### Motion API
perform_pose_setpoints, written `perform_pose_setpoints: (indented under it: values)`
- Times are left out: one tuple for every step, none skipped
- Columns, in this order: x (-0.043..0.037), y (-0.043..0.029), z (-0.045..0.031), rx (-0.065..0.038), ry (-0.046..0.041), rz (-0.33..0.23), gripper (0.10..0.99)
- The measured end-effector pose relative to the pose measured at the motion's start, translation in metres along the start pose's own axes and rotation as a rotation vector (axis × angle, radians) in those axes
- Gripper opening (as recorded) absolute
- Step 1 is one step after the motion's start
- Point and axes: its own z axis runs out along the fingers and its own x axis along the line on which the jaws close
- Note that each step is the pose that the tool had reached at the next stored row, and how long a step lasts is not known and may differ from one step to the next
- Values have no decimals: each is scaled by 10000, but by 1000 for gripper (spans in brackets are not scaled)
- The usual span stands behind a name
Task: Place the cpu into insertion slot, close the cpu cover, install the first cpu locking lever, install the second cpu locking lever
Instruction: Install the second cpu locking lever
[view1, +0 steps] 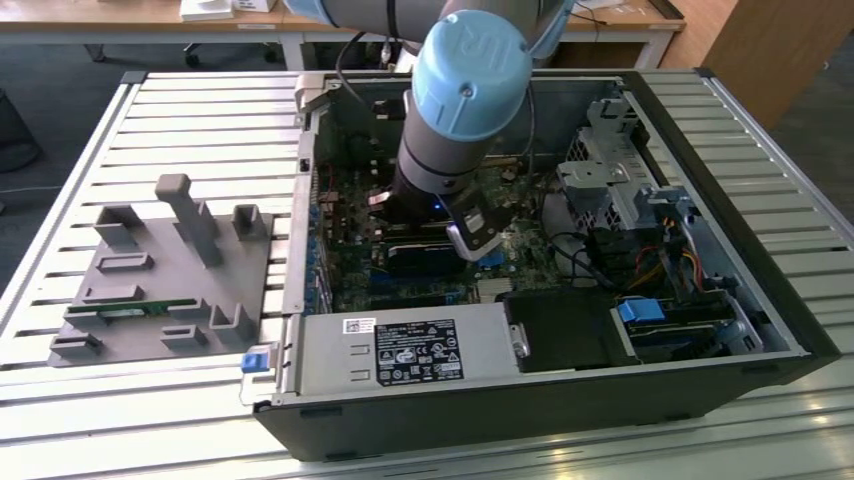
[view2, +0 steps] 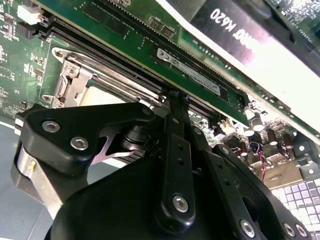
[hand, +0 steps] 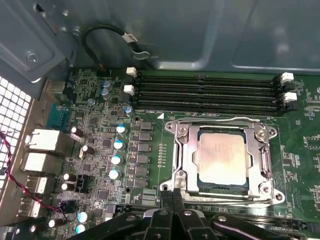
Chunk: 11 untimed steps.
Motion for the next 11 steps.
perform_pose_setpoints:
  values:
    - [2, 1, 2, -31, -2, -4, 106]
    - [3, 1, 4, -68, -5, -9, 106]
    - [5, 1, 4, -98, -6, -10, 106]
    - [6, 1, 4, -120, -6, -11, 106]
    - [6, 1, 6, -140, -7, -12, 106]
    - [7, 2, 7, -157, -8, -14, 106]
    - [8, 3, 9, -173, -9, -14, 106]
    - [10, 5, 10, -188, -9, -14, 106]
    - [12, 7, 12, -201, -9, -15, 106]
    - [13, 10, 16, -216, -10, -18, 106]
    - [14, 14, 19, -229, -10, -19, 106]
